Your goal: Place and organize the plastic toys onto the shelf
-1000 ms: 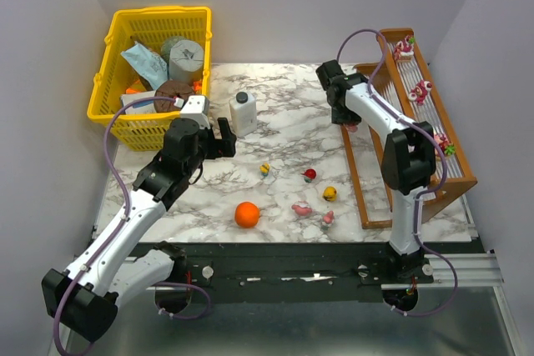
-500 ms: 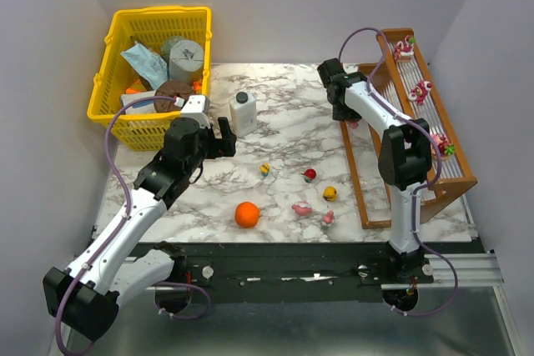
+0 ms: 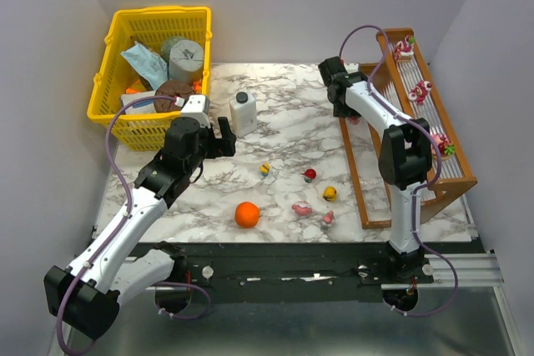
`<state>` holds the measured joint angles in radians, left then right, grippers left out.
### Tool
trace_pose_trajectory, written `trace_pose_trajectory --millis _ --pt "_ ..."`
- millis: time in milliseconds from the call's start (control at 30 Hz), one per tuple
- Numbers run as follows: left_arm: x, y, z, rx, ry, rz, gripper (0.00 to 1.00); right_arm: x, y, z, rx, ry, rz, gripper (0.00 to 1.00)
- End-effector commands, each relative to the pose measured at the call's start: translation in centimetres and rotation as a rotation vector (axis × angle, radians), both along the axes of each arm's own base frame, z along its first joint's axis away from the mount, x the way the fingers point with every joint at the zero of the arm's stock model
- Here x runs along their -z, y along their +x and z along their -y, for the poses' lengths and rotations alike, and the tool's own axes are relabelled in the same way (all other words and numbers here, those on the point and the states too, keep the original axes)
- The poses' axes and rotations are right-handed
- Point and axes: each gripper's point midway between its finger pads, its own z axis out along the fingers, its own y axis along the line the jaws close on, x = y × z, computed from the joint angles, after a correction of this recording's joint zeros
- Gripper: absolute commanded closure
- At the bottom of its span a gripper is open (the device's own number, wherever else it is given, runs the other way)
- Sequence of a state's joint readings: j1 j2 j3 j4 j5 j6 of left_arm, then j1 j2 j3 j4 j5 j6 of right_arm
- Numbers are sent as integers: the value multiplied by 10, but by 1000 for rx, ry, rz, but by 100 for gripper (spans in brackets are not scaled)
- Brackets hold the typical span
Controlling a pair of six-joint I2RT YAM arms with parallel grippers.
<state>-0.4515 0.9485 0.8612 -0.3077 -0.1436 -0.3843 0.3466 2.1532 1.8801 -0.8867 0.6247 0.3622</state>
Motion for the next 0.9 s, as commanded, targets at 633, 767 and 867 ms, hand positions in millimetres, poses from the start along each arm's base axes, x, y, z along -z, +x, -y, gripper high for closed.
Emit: trace_pose_trajectory --millis 633,767,867 --pt "7 3 -2 3 16 1 1 14 6 1 36 15 74 87" --pt "8 3 -2 4 18 -4 1 11 8 1 39 14 76 78" --pt "7 4 -2 2 15 -2 1 11 10 1 39 10 75 69"
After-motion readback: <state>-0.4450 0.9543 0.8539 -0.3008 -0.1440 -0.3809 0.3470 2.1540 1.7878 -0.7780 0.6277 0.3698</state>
